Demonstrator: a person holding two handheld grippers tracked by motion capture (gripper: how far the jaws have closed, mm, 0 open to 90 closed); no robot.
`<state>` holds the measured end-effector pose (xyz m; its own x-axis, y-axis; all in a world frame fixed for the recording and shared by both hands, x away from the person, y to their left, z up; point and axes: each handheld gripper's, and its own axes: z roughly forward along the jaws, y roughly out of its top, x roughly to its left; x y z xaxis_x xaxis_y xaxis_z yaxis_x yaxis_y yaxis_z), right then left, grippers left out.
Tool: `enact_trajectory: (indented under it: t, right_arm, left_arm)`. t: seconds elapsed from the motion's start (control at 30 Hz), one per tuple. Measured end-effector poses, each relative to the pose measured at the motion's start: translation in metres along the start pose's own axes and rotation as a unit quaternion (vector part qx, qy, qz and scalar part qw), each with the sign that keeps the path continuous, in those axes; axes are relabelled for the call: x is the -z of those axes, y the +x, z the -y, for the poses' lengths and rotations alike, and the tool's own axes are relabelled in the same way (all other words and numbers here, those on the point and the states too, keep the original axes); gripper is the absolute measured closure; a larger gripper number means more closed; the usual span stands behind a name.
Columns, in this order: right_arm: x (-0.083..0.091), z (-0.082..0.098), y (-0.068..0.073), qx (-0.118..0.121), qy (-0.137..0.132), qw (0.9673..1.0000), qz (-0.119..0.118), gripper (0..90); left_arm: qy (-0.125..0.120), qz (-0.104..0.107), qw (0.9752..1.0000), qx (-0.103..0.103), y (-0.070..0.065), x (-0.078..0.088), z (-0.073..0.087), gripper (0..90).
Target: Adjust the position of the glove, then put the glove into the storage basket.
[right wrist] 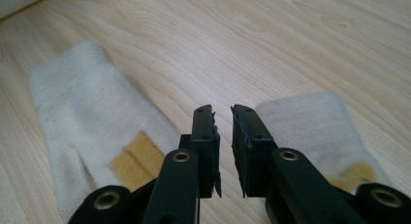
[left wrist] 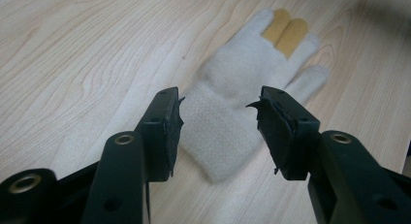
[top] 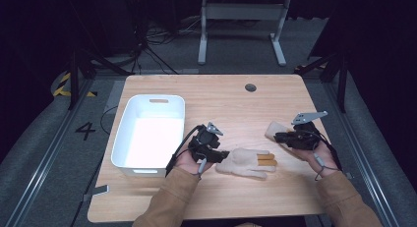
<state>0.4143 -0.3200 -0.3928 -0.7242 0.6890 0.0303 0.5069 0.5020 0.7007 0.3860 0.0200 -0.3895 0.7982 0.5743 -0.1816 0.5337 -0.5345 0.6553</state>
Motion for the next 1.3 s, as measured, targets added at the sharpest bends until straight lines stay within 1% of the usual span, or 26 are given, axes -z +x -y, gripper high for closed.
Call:
enact_trajectory:
  t: [0.13,0.2,0.47,0.6,0.7,0.8,0.83,0.97,1.03,1.1,1.17,1.2,1.23,1.27,1.3]
  right_arm:
    - [0.009,0.004,-0.007,-0.016,-0.011,0.9998,0.008,76.8]
    - [0.012,0.005,-0.010,-0.028,-0.018,0.9994,0.001,75.1]
    - [0.023,0.011,-0.019,-0.041,-0.031,0.9986,0.011,72.0]
    - [0.027,0.014,-0.025,-0.037,-0.039,0.9982,0.024,68.0]
    - [0.029,0.018,-0.032,-0.050,-0.041,0.9973,0.034,65.3]
    - [0.030,0.023,-0.040,-0.059,-0.036,0.9965,0.047,61.8]
    - [0.030,0.024,-0.042,-0.062,-0.033,0.9964,0.049,60.2]
    - [0.028,0.029,-0.048,-0.055,-0.027,0.9962,0.063,56.7]
    - [0.026,0.032,-0.051,-0.061,-0.022,0.9957,0.067,52.9]
    - [0.024,0.035,-0.054,-0.063,-0.018,0.9957,0.066,51.1]
    - [0.022,0.037,-0.056,-0.055,-0.014,0.9959,0.071,47.7]
    - [0.021,0.037,-0.057,-0.057,-0.010,0.9956,0.074,47.7]
    - [0.019,0.038,-0.058,-0.068,-0.004,0.9952,0.071,47.6]
    - [0.018,0.039,-0.059,-0.073,0.000,0.9950,0.069,47.4]
    - [0.017,0.040,-0.060,-0.074,0.000,0.9947,0.072,47.4]
  left_arm:
    - [0.001,0.001,1.0000,-0.001,0.001,0.001,-0.001,51.2]
    - [0.001,0.002,1.0000,0.000,0.001,0.001,-0.002,51.2]
    - [0.000,0.005,1.0000,0.000,0.003,0.003,-0.002,50.9]
    - [-0.001,0.004,1.0000,0.001,0.003,0.003,-0.003,50.4]
    - [-0.002,0.004,1.0000,0.002,0.004,0.003,-0.003,50.0]
    - [-0.001,0.003,1.0000,0.003,0.004,0.003,-0.002,49.5]
    - [-0.001,0.003,1.0000,0.003,0.004,0.003,-0.002,49.2]
    - [0.000,0.003,1.0000,0.003,0.005,0.003,-0.002,48.8]
    - [0.001,0.003,1.0000,0.004,0.005,0.003,-0.002,48.6]
    - [0.000,0.002,1.0000,0.004,0.004,0.003,-0.002,48.6]
    - [0.001,0.001,1.0000,0.004,0.004,0.003,-0.002,48.5]
    - [0.001,0.002,1.0000,0.004,0.004,0.003,-0.002,48.5]
    - [0.001,0.002,1.0000,0.003,0.004,0.003,-0.002,48.4]
    - [0.002,0.002,1.0000,0.003,0.004,0.003,-0.002,48.4]
    - [0.002,0.002,1.0000,0.003,0.004,0.003,-0.002,48.4]
